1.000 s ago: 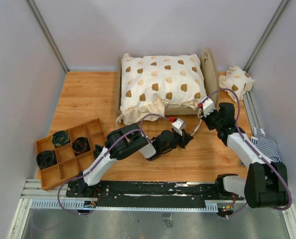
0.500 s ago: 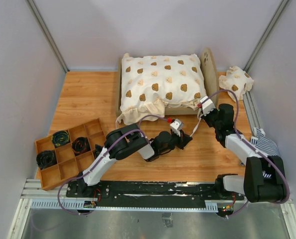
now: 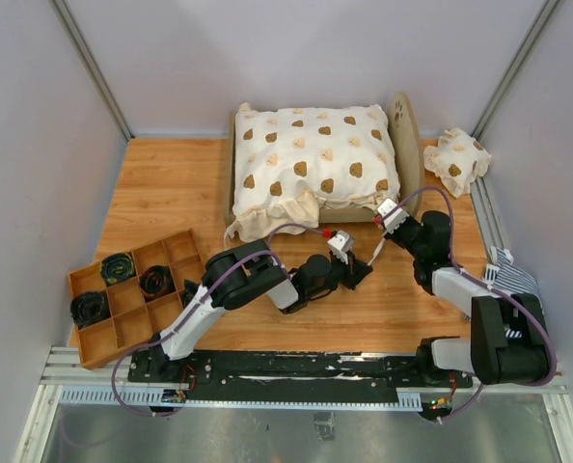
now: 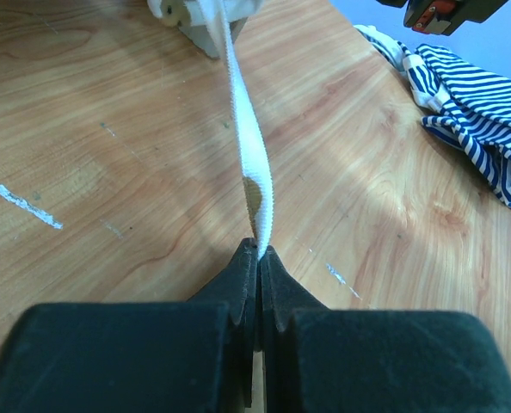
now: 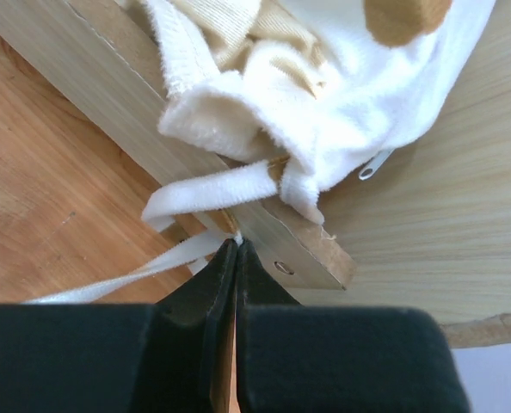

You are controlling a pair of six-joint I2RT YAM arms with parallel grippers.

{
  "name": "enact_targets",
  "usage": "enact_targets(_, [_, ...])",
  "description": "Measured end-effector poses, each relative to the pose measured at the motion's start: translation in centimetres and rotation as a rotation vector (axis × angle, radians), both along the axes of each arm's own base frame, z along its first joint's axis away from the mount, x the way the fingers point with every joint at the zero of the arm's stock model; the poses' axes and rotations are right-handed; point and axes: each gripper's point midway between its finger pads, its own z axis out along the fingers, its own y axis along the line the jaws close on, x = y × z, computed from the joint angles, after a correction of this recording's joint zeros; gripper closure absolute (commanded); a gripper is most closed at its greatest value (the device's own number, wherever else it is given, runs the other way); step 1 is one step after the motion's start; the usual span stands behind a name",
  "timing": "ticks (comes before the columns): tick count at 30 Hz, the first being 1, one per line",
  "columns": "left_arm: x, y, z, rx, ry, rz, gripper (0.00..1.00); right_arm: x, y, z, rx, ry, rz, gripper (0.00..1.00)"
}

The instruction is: Set up the pet bed

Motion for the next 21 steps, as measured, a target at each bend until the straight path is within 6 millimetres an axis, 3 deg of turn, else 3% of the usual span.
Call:
enact_targets(8, [-0.1, 0.1, 0.1, -0.014, 0.011, 0.002, 1.0, -0.1, 2.6, 0.8, 0.0, -0.04, 0.094, 1.0])
enact_targets(14, [-0.2, 0.2, 0.1, -0.019, 0.017, 0.002, 0.99, -0.2, 3.3, 1.1, -0.002, -0.06, 0.131, 1.0])
enact_targets(21, [-0.3, 1.1, 0.0, -0.016, 0.018, 0.02, 0.67, -0.2, 3.2, 1.5, -0.015, -0.079, 0.135, 1.0])
